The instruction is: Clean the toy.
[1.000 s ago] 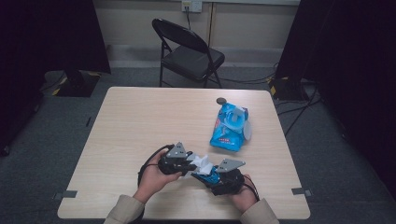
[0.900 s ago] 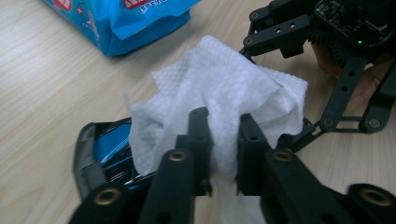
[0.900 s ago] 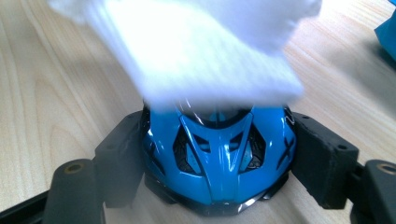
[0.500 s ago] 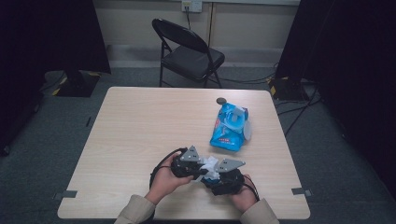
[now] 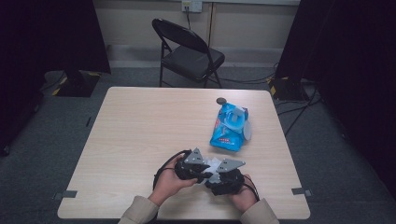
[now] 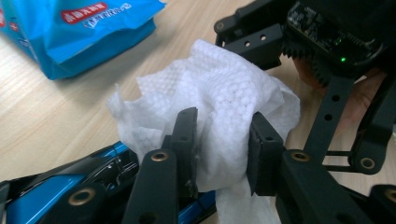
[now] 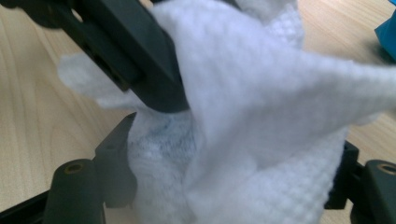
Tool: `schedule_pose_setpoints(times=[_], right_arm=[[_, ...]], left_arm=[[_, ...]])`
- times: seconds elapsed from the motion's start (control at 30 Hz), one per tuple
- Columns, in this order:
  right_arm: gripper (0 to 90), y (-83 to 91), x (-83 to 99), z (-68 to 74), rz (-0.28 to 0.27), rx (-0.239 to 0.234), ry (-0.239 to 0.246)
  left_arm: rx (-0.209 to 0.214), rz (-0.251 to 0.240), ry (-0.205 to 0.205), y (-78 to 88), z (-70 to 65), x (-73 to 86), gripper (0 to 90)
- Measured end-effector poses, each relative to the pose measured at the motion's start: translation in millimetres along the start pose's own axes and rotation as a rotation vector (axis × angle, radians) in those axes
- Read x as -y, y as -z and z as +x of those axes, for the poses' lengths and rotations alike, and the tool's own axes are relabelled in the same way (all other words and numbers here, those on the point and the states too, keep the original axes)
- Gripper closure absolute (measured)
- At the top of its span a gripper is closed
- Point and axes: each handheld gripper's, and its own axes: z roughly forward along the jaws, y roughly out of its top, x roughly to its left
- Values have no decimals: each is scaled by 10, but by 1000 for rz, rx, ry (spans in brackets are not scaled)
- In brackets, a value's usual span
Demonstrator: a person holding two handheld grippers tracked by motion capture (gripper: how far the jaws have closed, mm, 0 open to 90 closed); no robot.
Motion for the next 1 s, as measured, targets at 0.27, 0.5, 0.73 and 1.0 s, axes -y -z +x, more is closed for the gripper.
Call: schedule_pose_setpoints(times=[0.27, 0.5, 0.73, 1.0], right_arm=[[256, 0, 0, 0, 0, 0, -1], [256, 0, 0, 1, 0, 0, 0], [256, 0, 0, 0, 0, 0, 0], [256, 0, 0, 0, 0, 0, 0]], left_arm=[[-6, -12, 22, 119, 57, 51, 627], [-6, -33, 51, 180, 101, 71, 503], [24, -45, 41, 69, 53, -3, 489], [15, -20, -12, -118, -5, -12, 503]])
